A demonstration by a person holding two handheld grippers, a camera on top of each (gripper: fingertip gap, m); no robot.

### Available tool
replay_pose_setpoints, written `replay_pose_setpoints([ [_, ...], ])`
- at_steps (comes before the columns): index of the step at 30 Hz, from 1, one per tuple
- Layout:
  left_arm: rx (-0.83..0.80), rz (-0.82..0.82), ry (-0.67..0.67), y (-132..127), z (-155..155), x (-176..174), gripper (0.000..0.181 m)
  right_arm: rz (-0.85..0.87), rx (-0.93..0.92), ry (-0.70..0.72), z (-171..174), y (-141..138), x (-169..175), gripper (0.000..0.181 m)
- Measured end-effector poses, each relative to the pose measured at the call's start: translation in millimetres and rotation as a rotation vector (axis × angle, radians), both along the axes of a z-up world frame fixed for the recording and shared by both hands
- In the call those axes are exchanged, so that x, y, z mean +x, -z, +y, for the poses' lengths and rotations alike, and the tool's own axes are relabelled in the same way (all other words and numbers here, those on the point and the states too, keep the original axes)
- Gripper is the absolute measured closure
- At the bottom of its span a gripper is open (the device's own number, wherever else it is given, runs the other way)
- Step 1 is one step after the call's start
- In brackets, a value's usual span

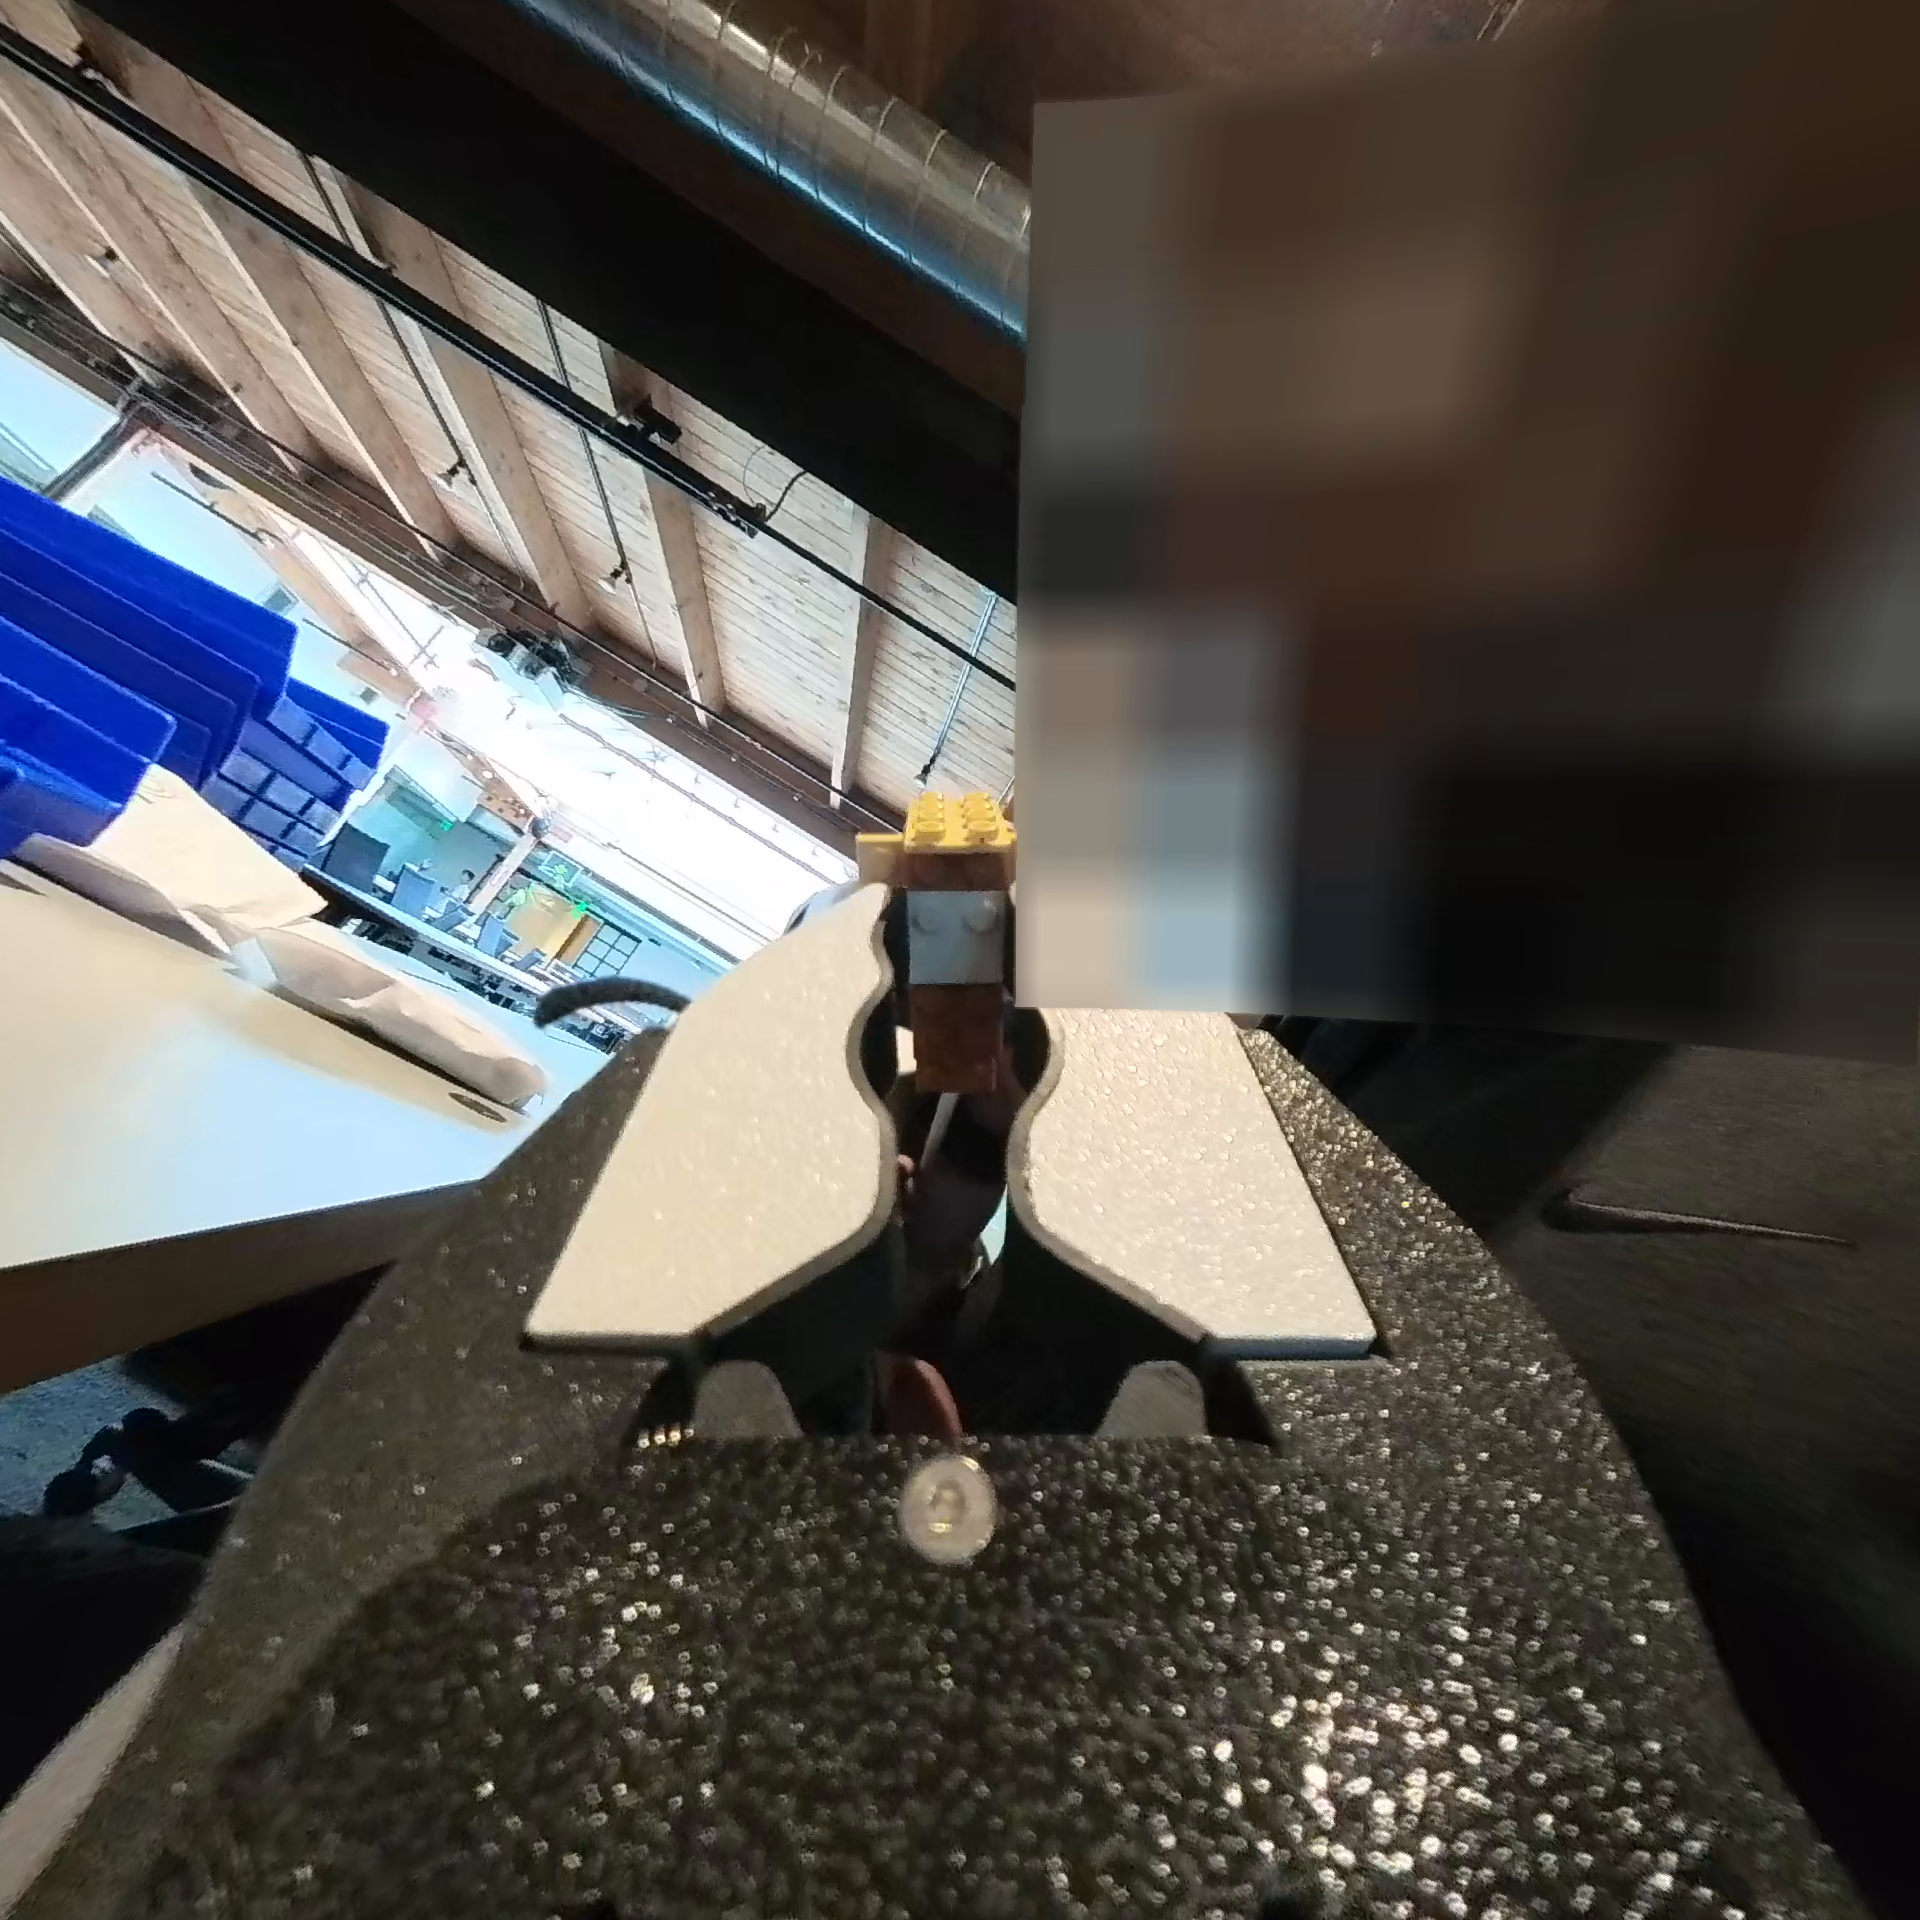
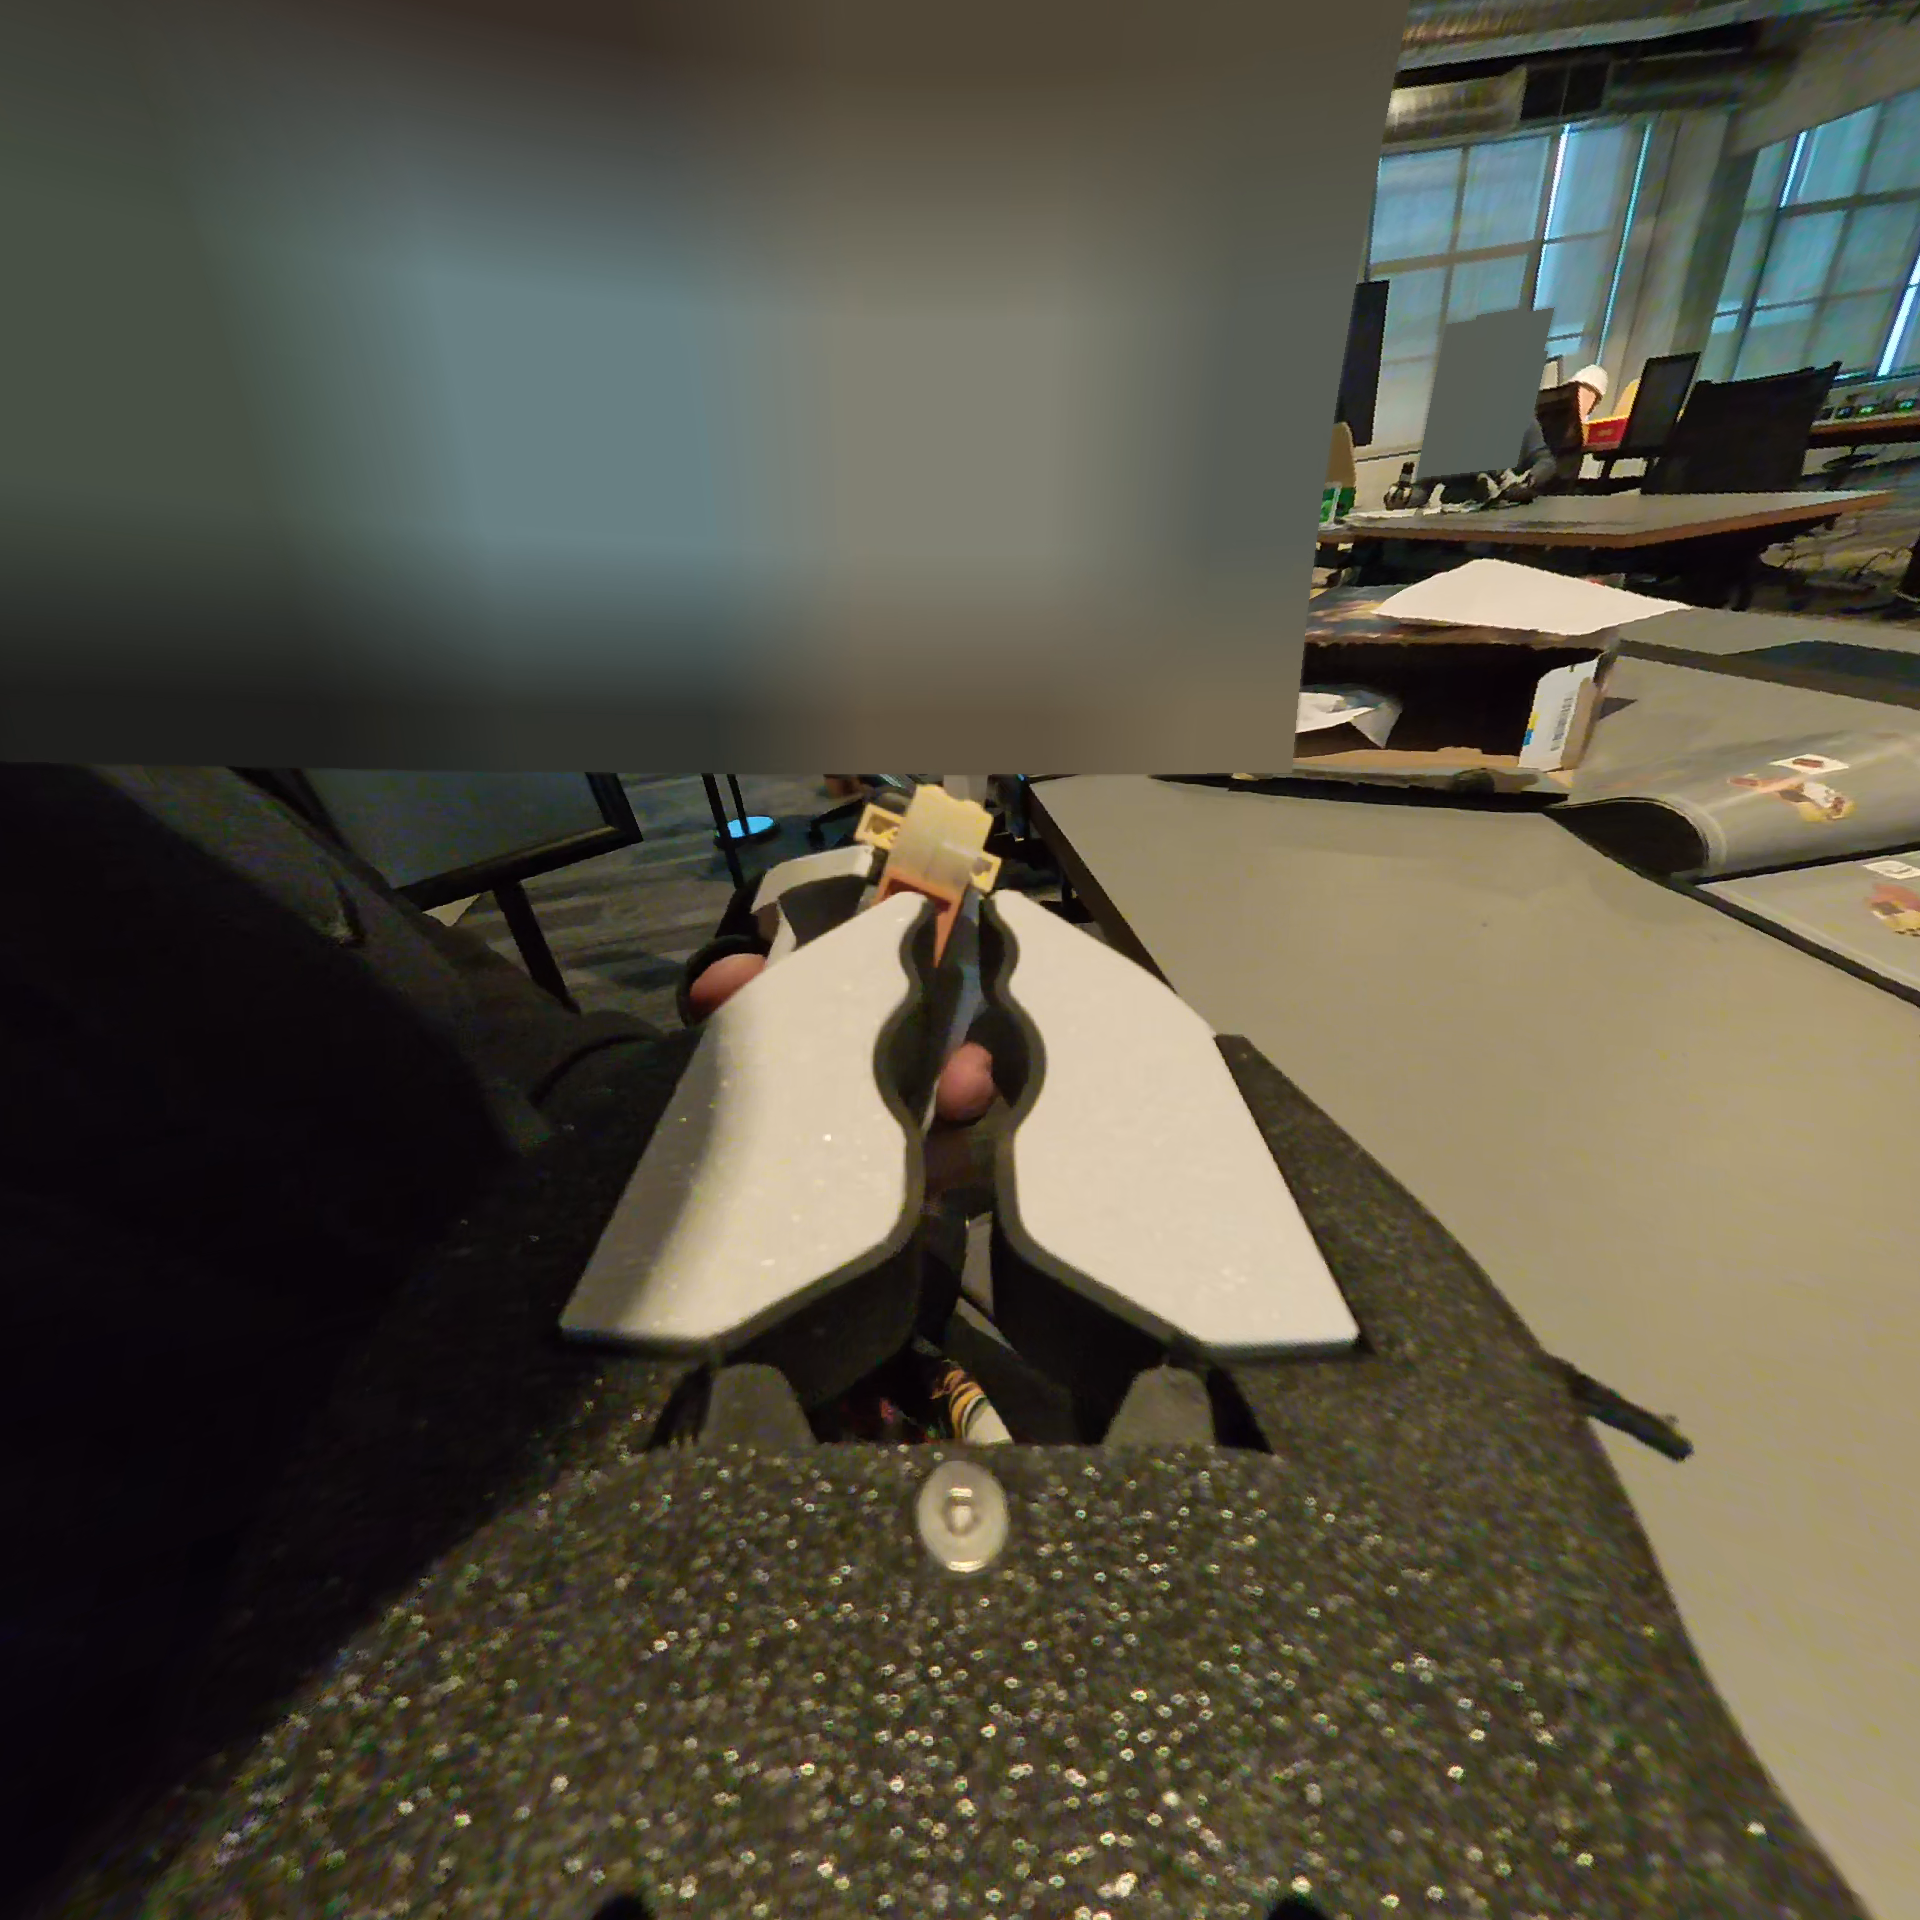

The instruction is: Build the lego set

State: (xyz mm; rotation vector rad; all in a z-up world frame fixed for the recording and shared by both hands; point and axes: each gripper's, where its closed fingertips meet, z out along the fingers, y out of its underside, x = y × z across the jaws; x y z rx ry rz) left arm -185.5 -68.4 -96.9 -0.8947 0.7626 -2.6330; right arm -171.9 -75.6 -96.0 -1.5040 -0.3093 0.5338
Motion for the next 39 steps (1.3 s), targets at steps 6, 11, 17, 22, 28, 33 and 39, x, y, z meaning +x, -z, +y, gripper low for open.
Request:
replay_pose_setpoints([
  [6,0.014,0.006,0.004,1,-3,1,0.165,-0.018,0.015,0.007,0,1,0,0.178],
  [11,0.006,0.012,0.011,3,-3,2,0.165,-0.044,0.025,0.01,0,0,-2,0.181],
  [17,0.021,0.022,0.023,5,-7,4,0.165,-0.054,0.027,0.008,1,-1,-4,0.181],
  [22,0.07,0.033,0.033,5,-15,5,0.165,-0.068,0.023,0.003,-1,0,-5,0.181],
  [28,0.106,0.046,0.033,5,-19,6,0.165,-0.071,0.013,-0.009,-5,0,-5,0.181],
  [33,0.155,0.079,0.007,7,-21,10,0.164,-0.08,-0.003,-0.012,-6,3,-2,0.181],
  [39,0.145,0.38,-0.11,32,-3,42,0.165,0.06,-0.076,0.104,4,16,33,0.181],
])
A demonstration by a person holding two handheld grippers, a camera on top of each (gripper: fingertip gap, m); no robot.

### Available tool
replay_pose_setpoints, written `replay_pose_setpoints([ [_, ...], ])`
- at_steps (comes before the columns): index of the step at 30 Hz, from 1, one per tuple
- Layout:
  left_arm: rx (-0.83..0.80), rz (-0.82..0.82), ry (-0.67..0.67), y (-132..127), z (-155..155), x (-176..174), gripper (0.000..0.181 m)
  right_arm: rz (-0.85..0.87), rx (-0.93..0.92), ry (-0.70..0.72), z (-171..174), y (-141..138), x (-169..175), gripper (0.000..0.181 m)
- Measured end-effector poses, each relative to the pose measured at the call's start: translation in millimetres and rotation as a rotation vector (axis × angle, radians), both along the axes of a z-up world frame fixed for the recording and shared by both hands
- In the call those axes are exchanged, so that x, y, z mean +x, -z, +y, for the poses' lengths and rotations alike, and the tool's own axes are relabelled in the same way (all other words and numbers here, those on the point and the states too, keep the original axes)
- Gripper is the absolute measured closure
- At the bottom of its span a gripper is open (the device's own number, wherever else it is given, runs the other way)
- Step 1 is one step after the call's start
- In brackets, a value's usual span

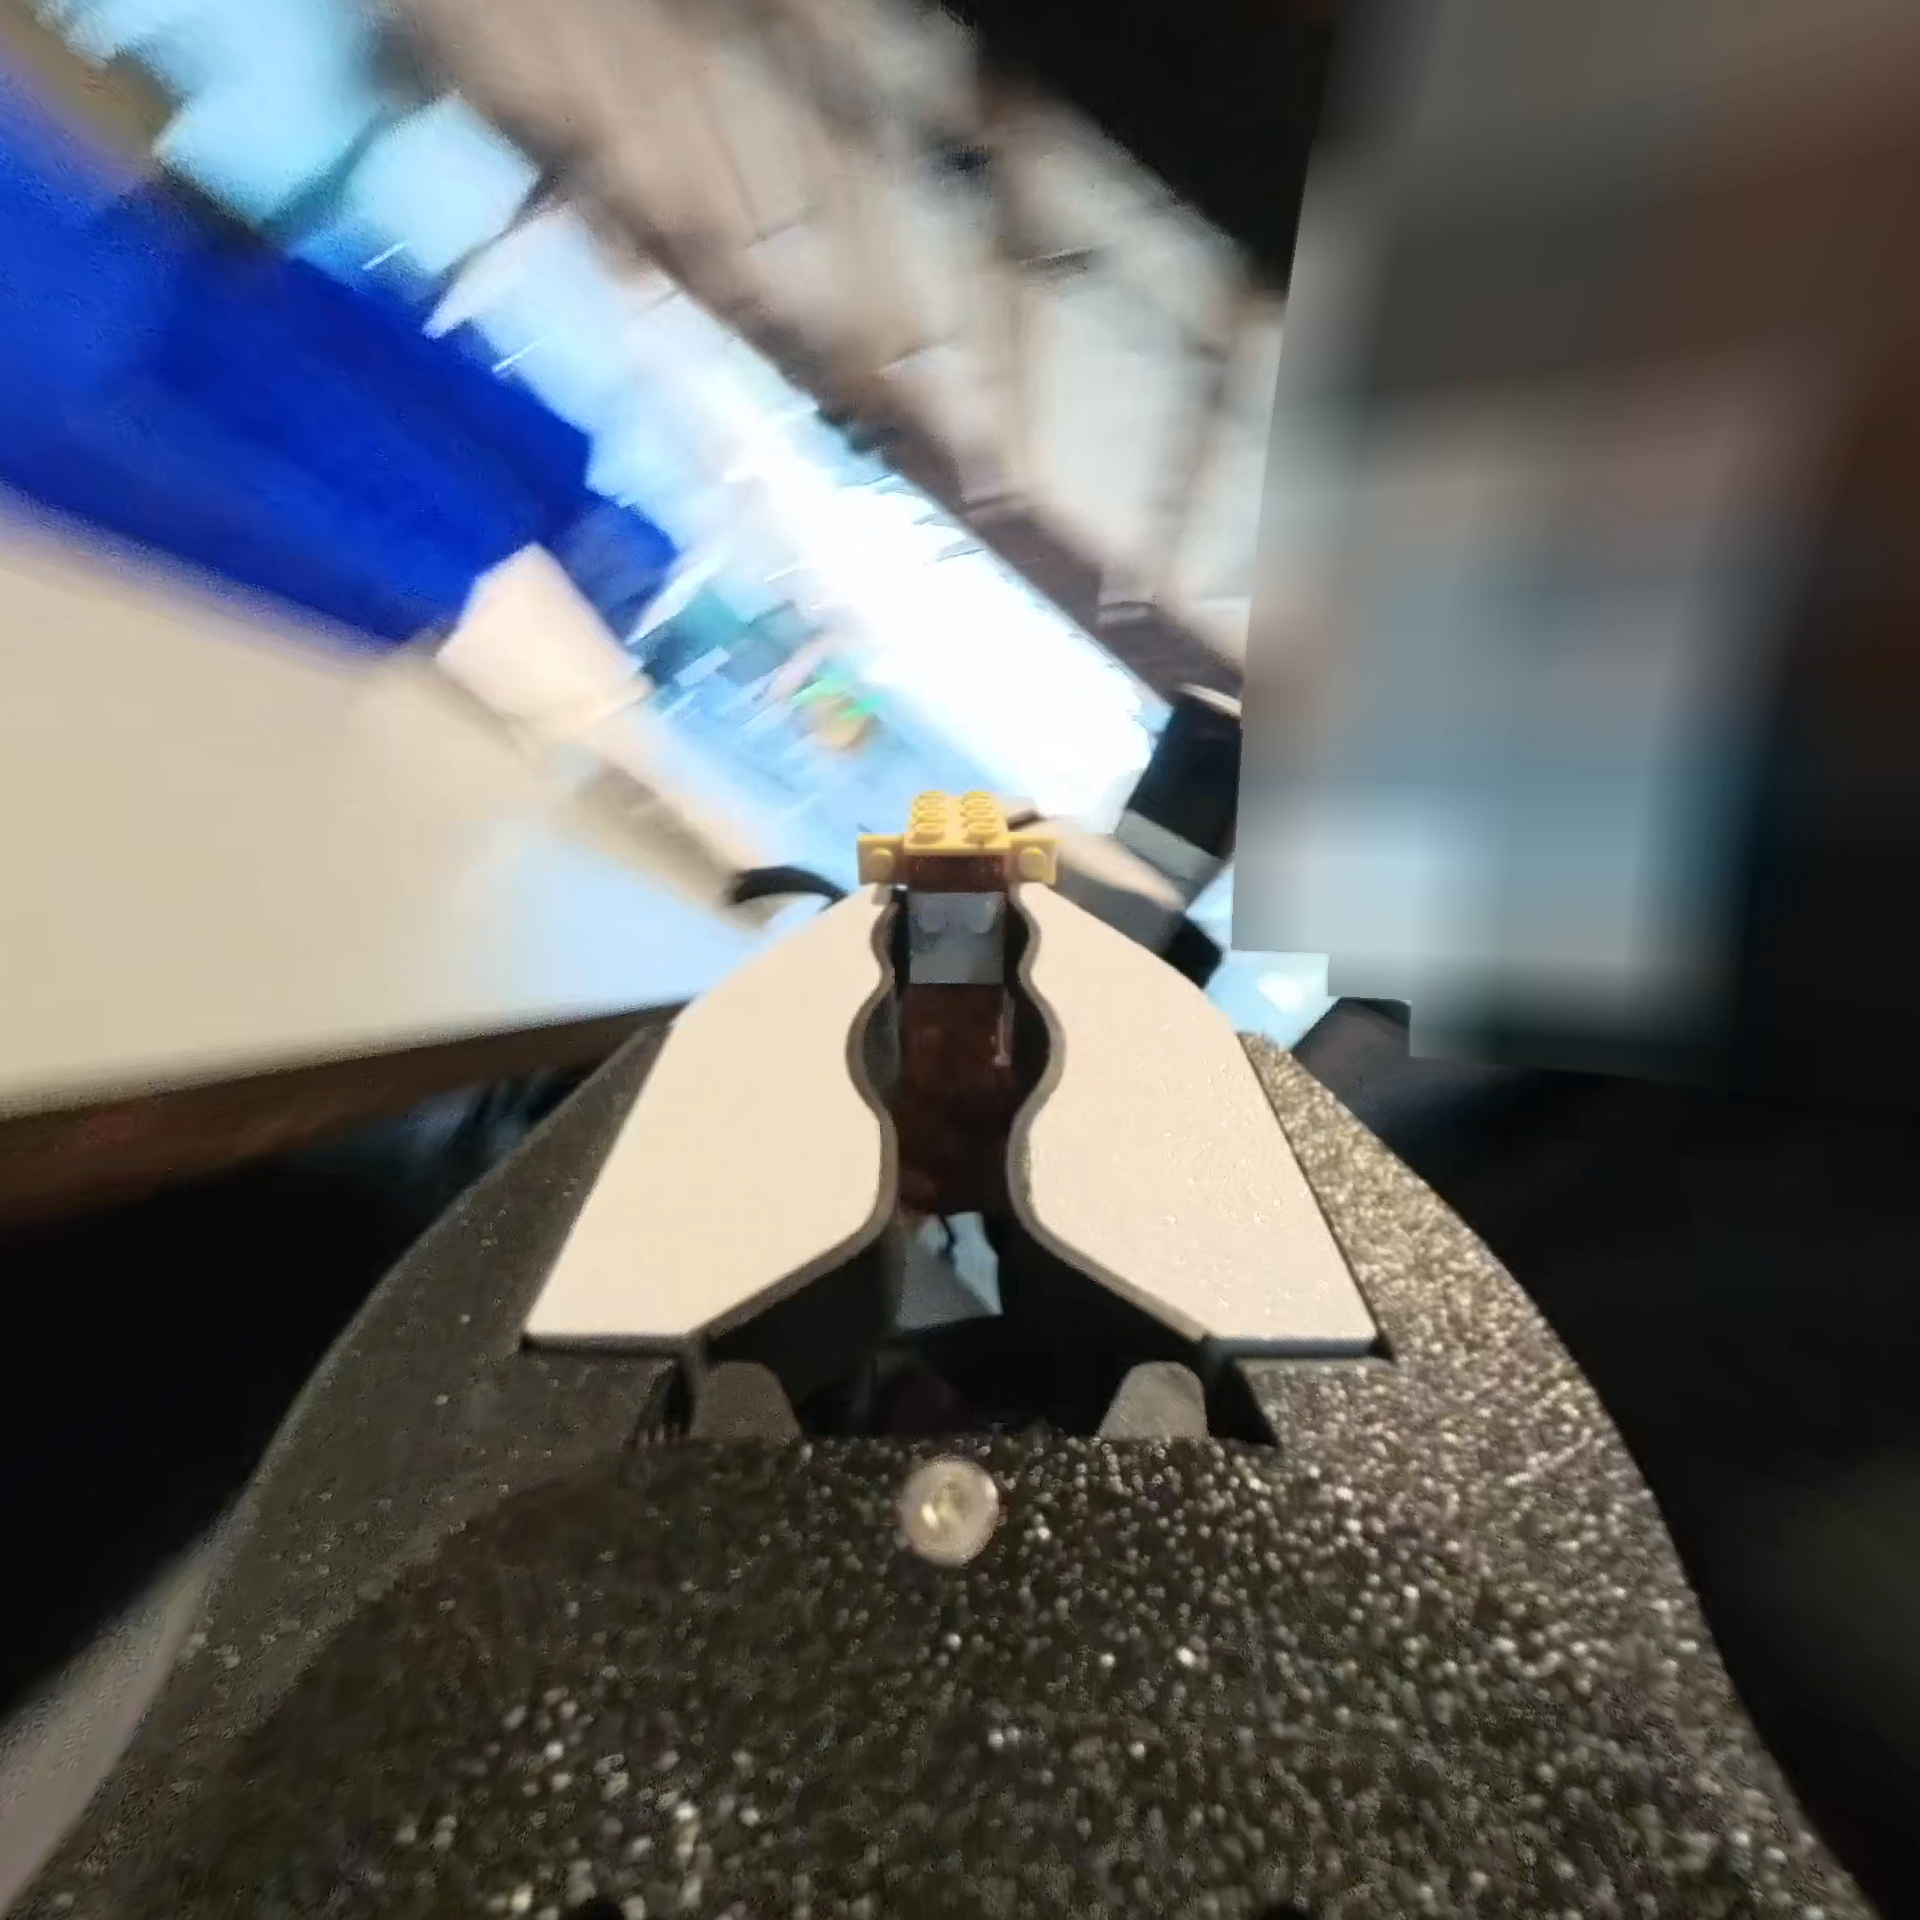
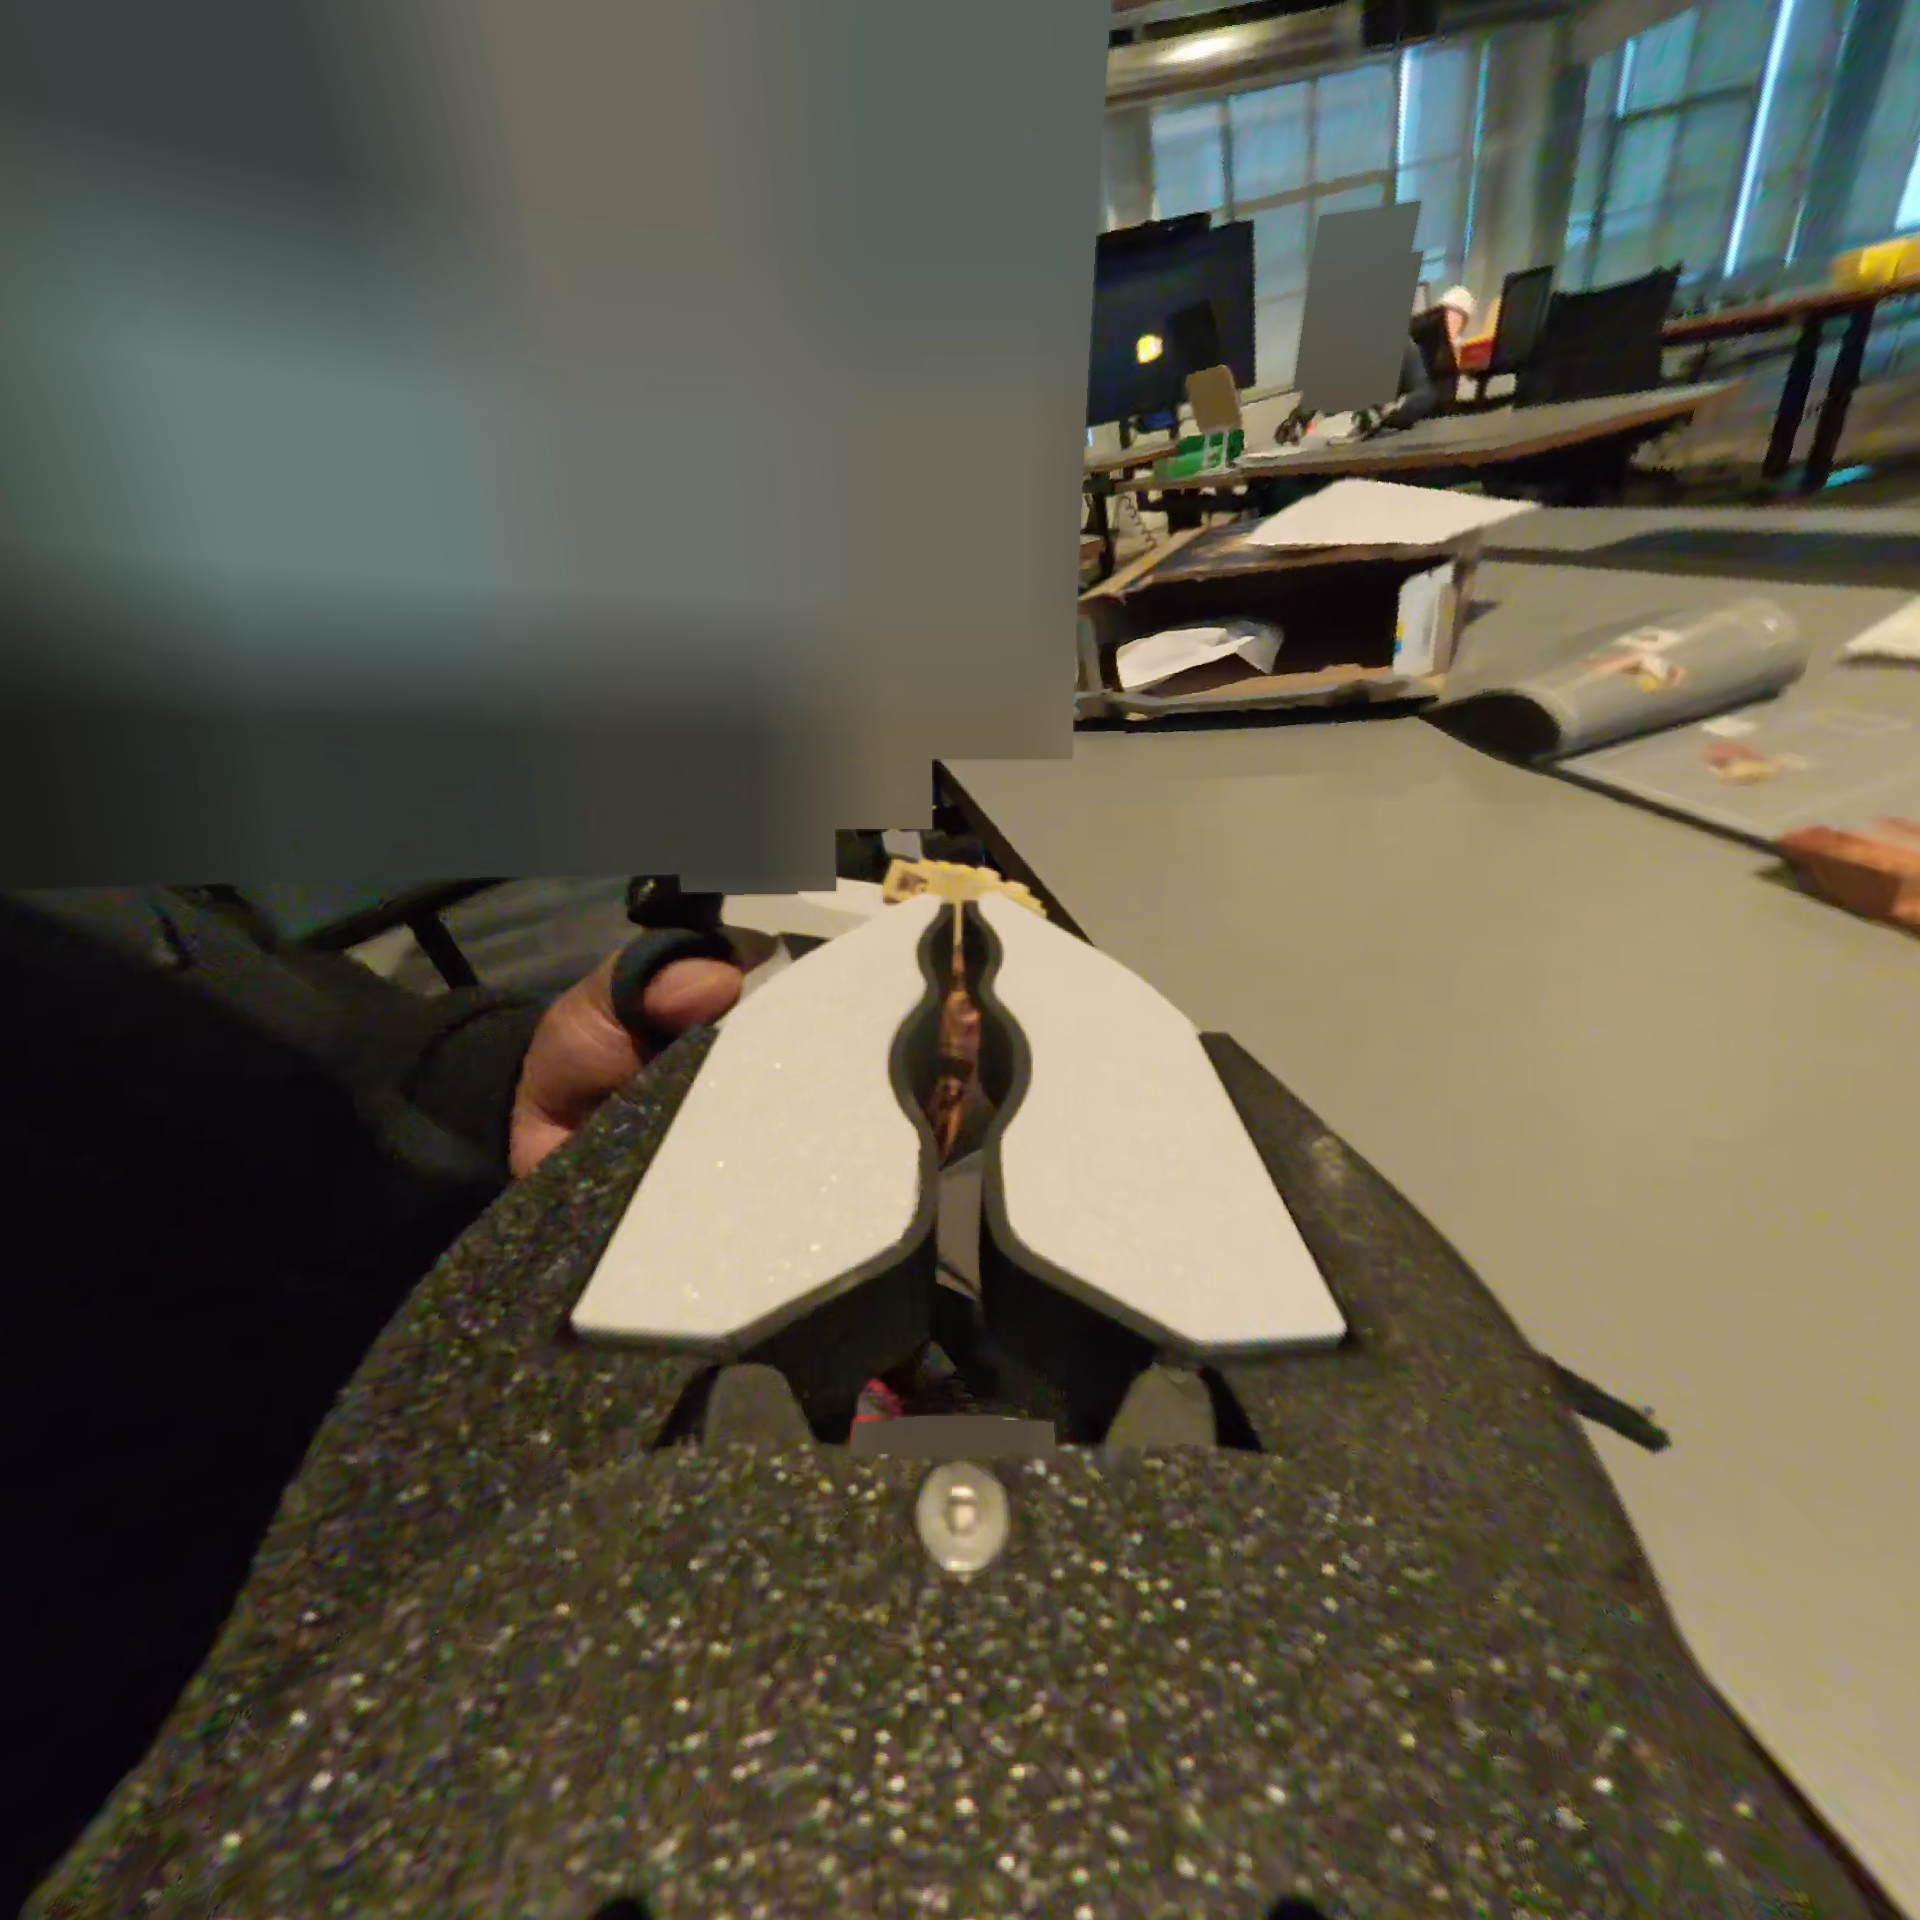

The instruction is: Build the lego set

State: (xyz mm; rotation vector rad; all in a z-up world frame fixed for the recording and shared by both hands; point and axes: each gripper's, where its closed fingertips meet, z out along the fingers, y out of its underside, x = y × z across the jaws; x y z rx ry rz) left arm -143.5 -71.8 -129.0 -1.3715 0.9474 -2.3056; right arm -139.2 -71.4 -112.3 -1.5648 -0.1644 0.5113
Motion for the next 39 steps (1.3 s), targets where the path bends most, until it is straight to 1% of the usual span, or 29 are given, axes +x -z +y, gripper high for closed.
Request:
replay_pose_setpoints([
  [1,-0.039,0.054,-0.012,4,5,4,0.165,0.047,-0.012,0.003,1,2,5,0.18],
  [3,-0.112,0.103,-0.019,7,14,8,0.165,0.085,-0.034,0.023,3,6,14,0.178],
  [5,-0.11,0.15,-0.023,13,17,10,0.165,0.071,-0.047,0.032,4,10,17,0.178],
  [8,-0.108,0.176,-0.029,17,21,13,0.165,0.055,-0.052,0.021,6,12,15,0.178],
  [13,-0.082,0.201,0.005,18,19,17,0.165,0.019,-0.07,0.034,15,17,22,0.178],
  [15,-0.018,0.22,0.003,17,20,19,0.165,0.001,-0.065,0.058,18,15,31,0.176],
  [19,0.317,0.215,-0.033,1,33,25,0.165,-0.078,-0.058,0.106,27,11,50,0.172],
  [22,0.493,0.237,-0.04,-7,50,36,0.165,-0.13,-0.067,0.119,37,8,61,0.169],
  [24,0.512,0.24,-0.011,-12,58,44,0.165,-0.167,-0.078,0.118,45,8,67,0.167],
  [27,0.538,0.276,0.028,-11,70,59,0.165,-0.231,-0.094,0.111,58,10,76,0.166],
  [30,0.635,0.277,0.002,-12,90,71,0.165,-0.272,-0.108,0.117,71,12,88,0.166],
  [31,0.642,0.267,-0.006,-14,96,75,0.165,-0.273,-0.111,0.116,76,12,92,0.166],
  [34,0.567,0.23,0.002,-18,109,86,0.165,-0.246,-0.122,0.104,91,14,102,0.165],
  [36,0.527,0.212,-0.009,-17,120,95,0.165,-0.219,-0.135,0.092,103,15,108,0.164],
  [39,0.536,0.201,-0.02,-12,137,107,0.165,-0.187,-0.159,0.063,122,16,115,0.161],
])
